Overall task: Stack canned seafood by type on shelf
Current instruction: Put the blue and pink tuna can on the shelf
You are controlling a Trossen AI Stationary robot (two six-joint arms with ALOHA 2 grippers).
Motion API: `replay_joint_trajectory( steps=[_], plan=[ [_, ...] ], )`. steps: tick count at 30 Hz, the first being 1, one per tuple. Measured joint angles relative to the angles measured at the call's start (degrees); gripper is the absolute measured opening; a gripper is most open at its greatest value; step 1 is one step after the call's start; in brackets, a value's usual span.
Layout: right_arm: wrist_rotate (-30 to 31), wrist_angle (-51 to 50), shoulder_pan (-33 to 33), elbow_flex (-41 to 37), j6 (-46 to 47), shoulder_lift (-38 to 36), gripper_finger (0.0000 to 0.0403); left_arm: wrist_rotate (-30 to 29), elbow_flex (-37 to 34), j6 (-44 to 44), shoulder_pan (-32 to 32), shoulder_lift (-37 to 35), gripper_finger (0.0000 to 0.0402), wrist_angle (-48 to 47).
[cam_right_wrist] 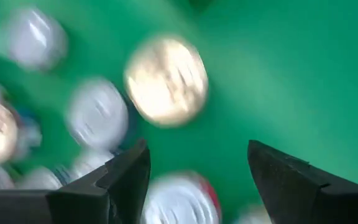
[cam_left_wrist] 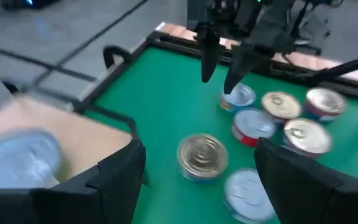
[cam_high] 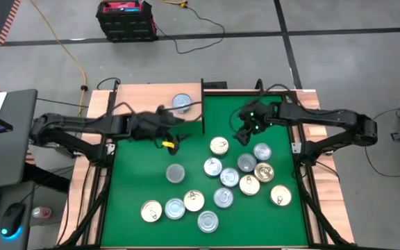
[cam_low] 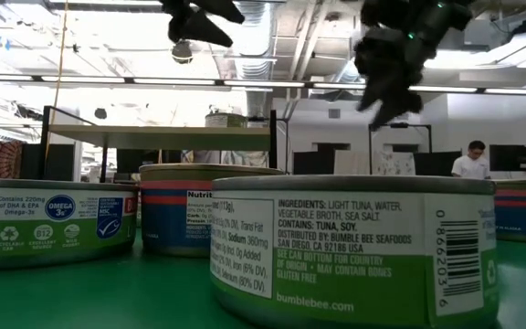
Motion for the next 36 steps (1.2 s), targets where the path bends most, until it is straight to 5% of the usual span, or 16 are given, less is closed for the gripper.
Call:
replay_joint_trajectory(
  steps=[8, 19, 29, 36],
  plan=[
    [0.06, -21.38, -1.90, -3.06, -1.92, 0.67, 0.0289, -2.41, -3.06, -8.10, -4.42, -2.11, 0.0290, 1.02],
    [1.21, -29.46, -5.64, -3.20, -5.31, 9.80, 0.0289, -3.75, -3.05, -1.09, -4.60, -4.27, 0.0290, 9.34],
    [3.85, -35.05, -5.88, -3.96, -6.46, 6.53, 0.0289, -3.95, -3.00, -5.49, -4.62, -10.15, 0.0290, 1.02],
    [2.49, -40.20, -5.68, -7.22, -8.33, 11.66, 0.0289, -3.87, -2.98, -4.17, -4.64, -9.48, 0.0290, -0.62]
  ],
)
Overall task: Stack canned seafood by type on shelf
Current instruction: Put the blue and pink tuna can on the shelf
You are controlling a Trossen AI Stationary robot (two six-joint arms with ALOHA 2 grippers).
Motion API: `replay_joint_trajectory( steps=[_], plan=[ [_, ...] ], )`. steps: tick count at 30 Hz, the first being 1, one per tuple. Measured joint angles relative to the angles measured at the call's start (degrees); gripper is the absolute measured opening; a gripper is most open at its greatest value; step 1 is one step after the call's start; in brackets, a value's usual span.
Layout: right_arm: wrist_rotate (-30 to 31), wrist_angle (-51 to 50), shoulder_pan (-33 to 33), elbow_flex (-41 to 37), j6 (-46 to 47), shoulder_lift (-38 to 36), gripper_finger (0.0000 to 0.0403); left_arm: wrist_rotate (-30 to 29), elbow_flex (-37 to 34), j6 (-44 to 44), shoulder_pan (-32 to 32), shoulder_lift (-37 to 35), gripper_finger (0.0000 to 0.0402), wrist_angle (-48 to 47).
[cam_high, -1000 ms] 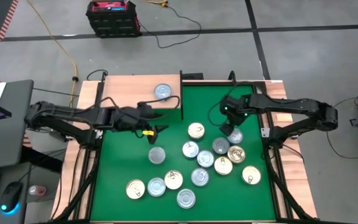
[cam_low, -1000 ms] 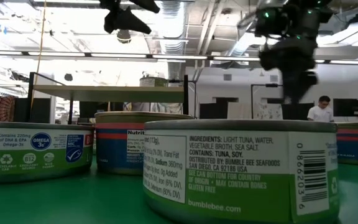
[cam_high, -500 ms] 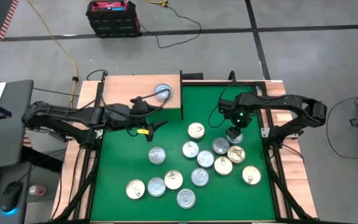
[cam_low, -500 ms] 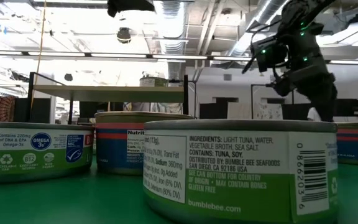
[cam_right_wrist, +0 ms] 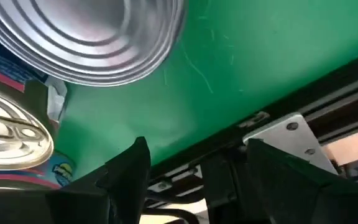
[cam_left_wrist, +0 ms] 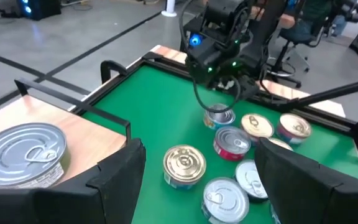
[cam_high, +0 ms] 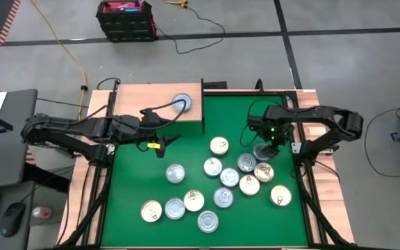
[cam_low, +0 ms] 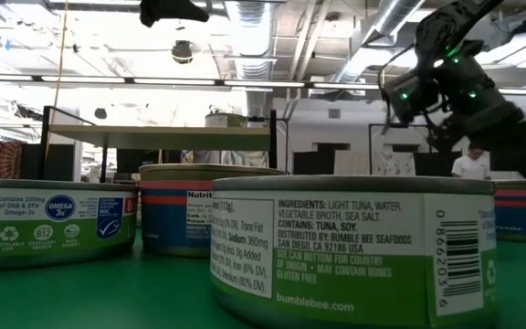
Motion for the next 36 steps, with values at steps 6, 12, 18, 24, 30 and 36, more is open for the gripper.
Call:
replay_joint_trajectory(
  steps=[6, 12, 18, 24, 30, 36],
  plan=[
    [0.71, 9.37, 4.15, 0.04, -3.35, 0.70, 0.0289, -0.04, 0.00, 0.35, -0.07, -0.09, 0.0290, -0.69],
    [-1.36, 31.71, 4.97, 0.94, -2.31, 1.71, 0.0289, -1.45, 0.00, 1.22, -0.05, -0.66, 0.0290, -0.83],
    [-1.58, 37.80, 5.01, 6.67, -3.10, 0.00, 0.0289, -2.20, 0.02, 1.66, -0.05, -2.29, 0.0290, -1.40],
    [0.66, 31.16, 4.99, 11.48, -5.01, -2.17, 0.0289, -2.93, 0.02, 0.80, -0.03, -3.52, 0.0290, -3.74],
    [0.35, 34.24, 1.19, 11.47, -4.63, 1.35, 0.0289, 1.92, 0.02, 0.37, -0.65, 0.71, 0.0290, -1.40],
    [-0.75, 38.53, -6.66, 10.77, -4.36, 2.96, 0.0289, 5.77, 0.47, 6.09, -3.09, 12.49, 0.0290, 7.24]
  ],
)
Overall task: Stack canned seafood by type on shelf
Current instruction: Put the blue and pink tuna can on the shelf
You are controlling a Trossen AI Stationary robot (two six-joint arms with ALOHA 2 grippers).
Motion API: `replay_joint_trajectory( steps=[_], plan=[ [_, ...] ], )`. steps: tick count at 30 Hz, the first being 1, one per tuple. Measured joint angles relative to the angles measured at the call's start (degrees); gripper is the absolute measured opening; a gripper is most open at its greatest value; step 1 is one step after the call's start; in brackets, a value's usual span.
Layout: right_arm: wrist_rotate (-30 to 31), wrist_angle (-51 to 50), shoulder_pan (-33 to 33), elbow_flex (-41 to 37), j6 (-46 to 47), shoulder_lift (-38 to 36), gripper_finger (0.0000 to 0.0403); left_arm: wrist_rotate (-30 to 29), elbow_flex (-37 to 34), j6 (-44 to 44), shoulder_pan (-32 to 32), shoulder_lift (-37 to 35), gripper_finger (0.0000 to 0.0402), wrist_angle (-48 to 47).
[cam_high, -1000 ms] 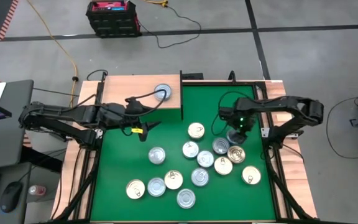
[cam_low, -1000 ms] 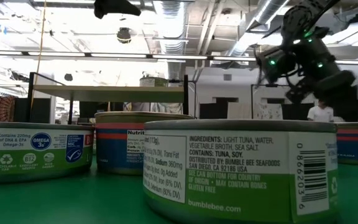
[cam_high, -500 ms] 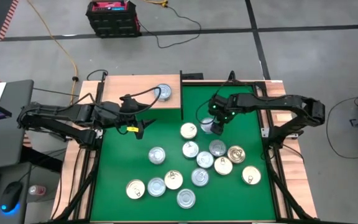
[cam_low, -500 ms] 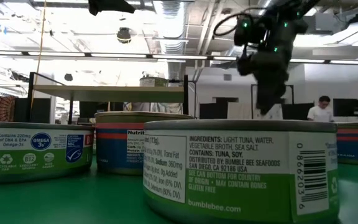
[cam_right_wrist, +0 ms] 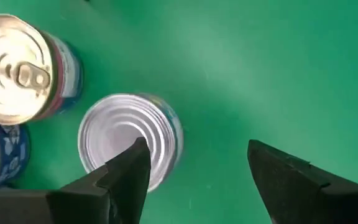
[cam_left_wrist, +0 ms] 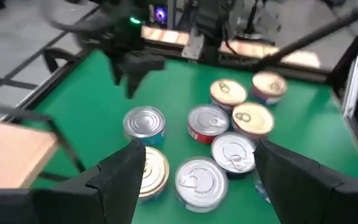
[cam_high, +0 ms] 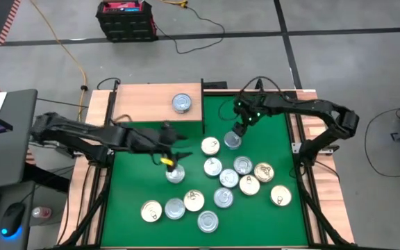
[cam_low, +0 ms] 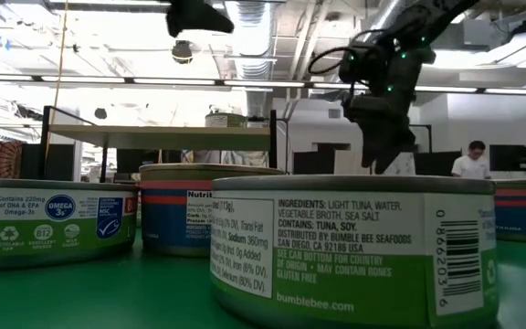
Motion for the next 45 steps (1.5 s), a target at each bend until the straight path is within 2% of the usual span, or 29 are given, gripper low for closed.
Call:
replay_joint_trajectory(
  steps=[5, 9, 12, 15, 20, 23, 26, 28, 32, 38, 45],
  plan=[
    [-9.94, 1.36, -6.34, -2.42, -1.23, 0.31, 0.0289, -1.51, 6.11, 5.98, 1.16, 11.08, 0.0290, 1.11],
    [-12.18, 0.48, -7.69, -3.60, -4.28, 1.14, 0.0289, -1.67, 12.15, 6.89, 2.50, 18.72, 0.0290, -1.37],
    [-15.73, -0.41, -5.95, -3.78, -7.39, 0.74, 0.0289, -2.27, 15.05, 5.85, 2.58, 23.09, 0.0290, -6.10],
    [-16.20, -0.42, -2.23, -3.87, -8.09, -0.76, 0.0289, -2.40, 15.48, 3.99, 1.94, 26.48, 0.0290, -8.27],
    [-15.46, 7.74, 4.84, -3.87, -4.76, -2.54, 0.0289, -6.26, 15.47, -3.91, 1.05, 28.53, 0.0290, -12.05],
    [-14.39, 15.35, 8.79, -3.87, -2.63, -2.56, 0.0289, -9.72, 15.47, -6.95, 0.32, 27.88, 0.0280, -12.45],
    [-11.70, 21.75, 11.74, -3.79, -1.74, -1.68, 0.0289, -12.90, 15.49, -6.39, -1.36, 26.40, 0.0261, -12.26],
    [-10.54, 23.47, 12.22, -3.80, -1.84, -0.69, 0.0289, -13.30, 14.92, -5.72, -2.45, 25.62, 0.0248, -11.29],
    [-10.16, 26.61, 11.78, -3.82, -2.02, 3.19, 0.0289, -13.51, 9.22, -7.08, -4.35, 23.20, 0.0224, -6.91],
    [-10.52, 31.39, 12.61, -3.80, -2.17, 7.55, 0.0289, -15.50, -1.82, -14.93, -6.17, 12.61, 0.0203, -2.93],
    [-7.86, 31.64, 12.21, -3.04, -2.63, 10.44, 0.0270, -16.04, -10.33, -17.64, -6.61, -1.72, 0.0197, -1.99]
  ],
)
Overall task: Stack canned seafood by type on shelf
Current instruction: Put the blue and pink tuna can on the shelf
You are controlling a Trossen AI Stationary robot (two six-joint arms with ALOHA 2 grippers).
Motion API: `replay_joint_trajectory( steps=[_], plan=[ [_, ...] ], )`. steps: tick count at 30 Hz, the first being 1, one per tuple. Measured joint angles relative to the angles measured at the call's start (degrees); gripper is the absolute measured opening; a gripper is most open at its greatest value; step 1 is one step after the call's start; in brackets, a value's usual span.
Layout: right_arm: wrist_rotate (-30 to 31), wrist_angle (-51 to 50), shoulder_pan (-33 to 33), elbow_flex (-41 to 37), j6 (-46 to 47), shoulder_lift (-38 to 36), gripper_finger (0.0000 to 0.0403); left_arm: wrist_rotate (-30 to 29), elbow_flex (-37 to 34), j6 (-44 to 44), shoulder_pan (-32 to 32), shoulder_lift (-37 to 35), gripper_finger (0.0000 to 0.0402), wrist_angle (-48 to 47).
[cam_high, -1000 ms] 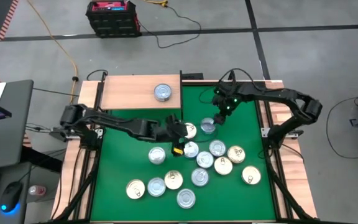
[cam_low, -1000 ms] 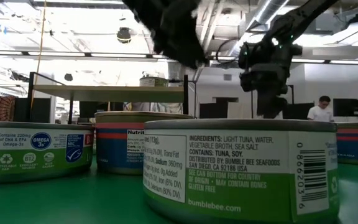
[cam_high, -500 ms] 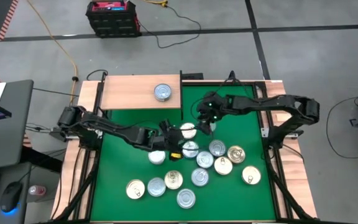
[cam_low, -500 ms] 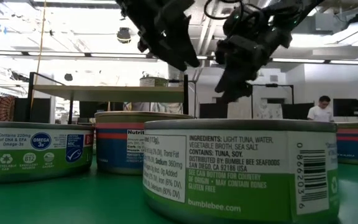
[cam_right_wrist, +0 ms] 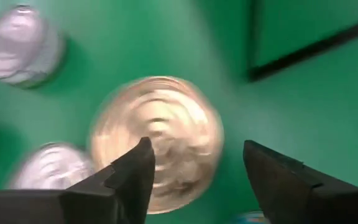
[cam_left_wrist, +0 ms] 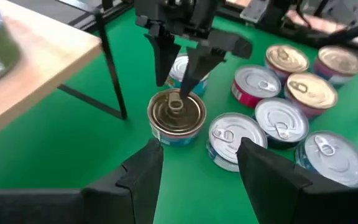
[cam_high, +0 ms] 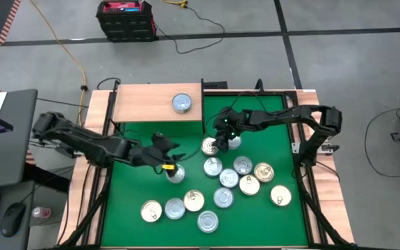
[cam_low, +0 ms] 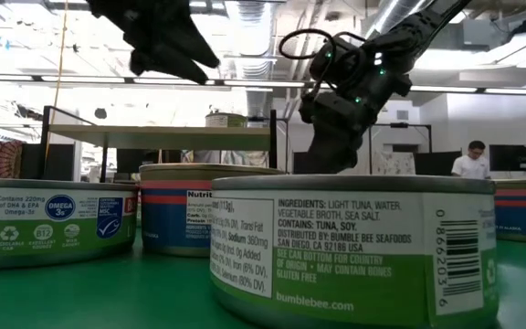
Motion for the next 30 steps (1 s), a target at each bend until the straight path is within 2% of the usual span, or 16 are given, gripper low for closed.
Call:
replay_joint_trajectory(
  steps=[6, 11, 14, 18, 23, 30],
  plan=[
    [1.85, -2.98, -2.87, 0.03, -1.09, 1.41, 0.0199, -0.02, -1.48, -0.52, 0.02, -5.52, 0.0196, -1.24],
    [-2.06, -2.65, -4.19, 0.15, -2.66, 2.92, 0.0110, -0.18, -1.50, -0.54, 0.02, -6.61, 0.0196, -1.13],
    [0.16, -3.41, -4.07, 0.24, -2.61, 3.08, 0.0067, -0.10, -1.53, -0.57, 0.02, -6.83, 0.0196, -1.69],
    [1.09, -5.94, -6.03, 0.26, -1.72, 3.59, 0.0028, 0.19, -1.53, -0.97, 0.02, -6.80, 0.0196, -1.46],
    [2.55, -8.72, -9.79, -0.13, -0.61, 3.79, 0.0021, 1.01, -1.53, -0.98, 0.02, -6.79, 0.0196, -1.15],
    [2.21, -11.91, -14.75, -0.14, -1.81, -2.12, 0.0071, 1.07, -1.53, -1.30, 0.02, -6.79, 0.0196, -1.13]
  ],
)
